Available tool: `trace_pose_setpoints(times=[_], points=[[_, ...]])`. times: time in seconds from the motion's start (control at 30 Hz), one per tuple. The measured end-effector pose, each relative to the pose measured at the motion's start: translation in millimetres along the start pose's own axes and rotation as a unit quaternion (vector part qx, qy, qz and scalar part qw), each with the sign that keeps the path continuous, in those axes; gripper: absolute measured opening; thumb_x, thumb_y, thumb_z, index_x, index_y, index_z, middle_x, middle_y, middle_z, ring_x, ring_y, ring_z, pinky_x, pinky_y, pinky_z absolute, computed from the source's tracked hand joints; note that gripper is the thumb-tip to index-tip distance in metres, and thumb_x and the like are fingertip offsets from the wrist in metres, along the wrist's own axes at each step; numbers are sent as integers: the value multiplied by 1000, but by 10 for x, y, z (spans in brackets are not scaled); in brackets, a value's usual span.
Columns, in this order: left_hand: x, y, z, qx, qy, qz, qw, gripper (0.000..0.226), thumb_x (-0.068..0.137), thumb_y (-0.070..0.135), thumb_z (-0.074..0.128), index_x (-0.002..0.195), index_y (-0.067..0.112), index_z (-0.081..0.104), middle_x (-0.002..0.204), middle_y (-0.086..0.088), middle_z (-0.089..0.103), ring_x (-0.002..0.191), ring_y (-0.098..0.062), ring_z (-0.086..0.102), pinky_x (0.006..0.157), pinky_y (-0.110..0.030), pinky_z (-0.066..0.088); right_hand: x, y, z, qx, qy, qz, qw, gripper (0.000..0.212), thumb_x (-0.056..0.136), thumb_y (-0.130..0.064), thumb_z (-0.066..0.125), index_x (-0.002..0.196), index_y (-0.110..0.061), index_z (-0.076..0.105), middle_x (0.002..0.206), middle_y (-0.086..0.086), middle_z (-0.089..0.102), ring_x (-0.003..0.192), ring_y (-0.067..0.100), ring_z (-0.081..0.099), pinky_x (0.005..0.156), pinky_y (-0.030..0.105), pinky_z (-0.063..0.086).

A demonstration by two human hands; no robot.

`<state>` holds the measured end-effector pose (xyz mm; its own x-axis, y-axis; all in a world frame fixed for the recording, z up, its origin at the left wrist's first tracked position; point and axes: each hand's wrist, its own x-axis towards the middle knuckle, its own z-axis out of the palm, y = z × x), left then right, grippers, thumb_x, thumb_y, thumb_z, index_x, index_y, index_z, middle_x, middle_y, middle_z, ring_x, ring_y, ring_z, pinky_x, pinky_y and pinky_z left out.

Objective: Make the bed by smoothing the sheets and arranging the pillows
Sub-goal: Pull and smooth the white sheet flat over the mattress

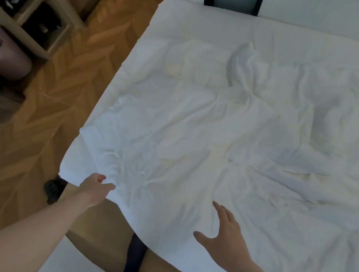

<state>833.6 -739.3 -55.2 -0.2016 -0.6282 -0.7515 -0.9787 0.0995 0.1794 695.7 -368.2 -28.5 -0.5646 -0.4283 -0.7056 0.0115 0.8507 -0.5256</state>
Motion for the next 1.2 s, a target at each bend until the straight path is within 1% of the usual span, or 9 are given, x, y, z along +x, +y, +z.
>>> trace_pose_setpoints(times=[0.23,0.43,0.53,0.6,0.73,0.8,0.93,1.03,1.2], points=[[1383,225,-99,-228,77,-97,966,126,64,59,89,155,9,18,150,-14,41,135,-38,45,112,-52,42,1058,-426,973,16,34,34,999,114,74,-63,78,161,-35,10,167,-9,16,152,20,23,118,39,35],[905,335,5,-133,187,268,936,10,82,6,65,87,14,65,82,1,67,87,-27,66,76,-37,53,1271,-736,1497,49,49,32,997,122,71,-56,85,160,-41,1,169,-10,-1,155,22,16,119,42,34],[46,325,-60,-116,111,403,901,22,82,8,72,71,23,61,68,13,62,80,-13,64,74,-30,52,1132,-1003,1351,11,67,-58,996,135,65,-59,88,157,-48,-10,168,-16,-4,155,15,8,123,41,25],[-520,404,-245,-231,34,320,918,13,85,15,79,79,21,70,72,9,71,77,-7,70,65,-20,54,1025,-1272,1261,-92,23,-158,983,140,62,-66,85,158,-42,-14,169,-13,-6,155,10,2,125,36,15],[-961,493,-665,-400,-44,216,890,10,87,14,77,81,22,75,79,10,77,76,-6,74,61,-23,57,915,-1812,1159,-17,79,-209,975,42,84,-34,67,126,-30,61,117,-11,69,107,10,63,88,27,49],[-1049,452,-896,-414,10,231,880,20,87,7,76,77,25,71,72,18,75,68,1,72,55,-17,54,871,-2066,1052,-1,112,-215,970,20,81,-18,48,84,-23,68,72,-7,65,68,13,59,62,31,46],[-940,9,-1281,-301,245,352,852,24,85,9,80,67,7,63,64,15,69,61,-8,67,52,-22,52,661,-2449,1025,39,91,-268,958,30,75,-10,40,56,-34,41,55,-15,45,58,12,41,55,22,32],[-461,-486,-1308,-190,299,298,886,35,90,18,76,62,18,55,65,10,63,64,-20,63,59,-28,49,653,-2516,1268,28,-24,-261,965,31,88,-3,42,73,-27,57,69,-19,51,68,3,50,65,18,37],[469,-1219,-1036,191,68,49,978,35,96,47,57,103,14,64,100,-1,71,91,-27,66,78,-35,53,927,-2049,1532,-129,-206,-56,968,42,96,-15,51,137,-24,51,147,1,41,135,28,42,108,40,42]])
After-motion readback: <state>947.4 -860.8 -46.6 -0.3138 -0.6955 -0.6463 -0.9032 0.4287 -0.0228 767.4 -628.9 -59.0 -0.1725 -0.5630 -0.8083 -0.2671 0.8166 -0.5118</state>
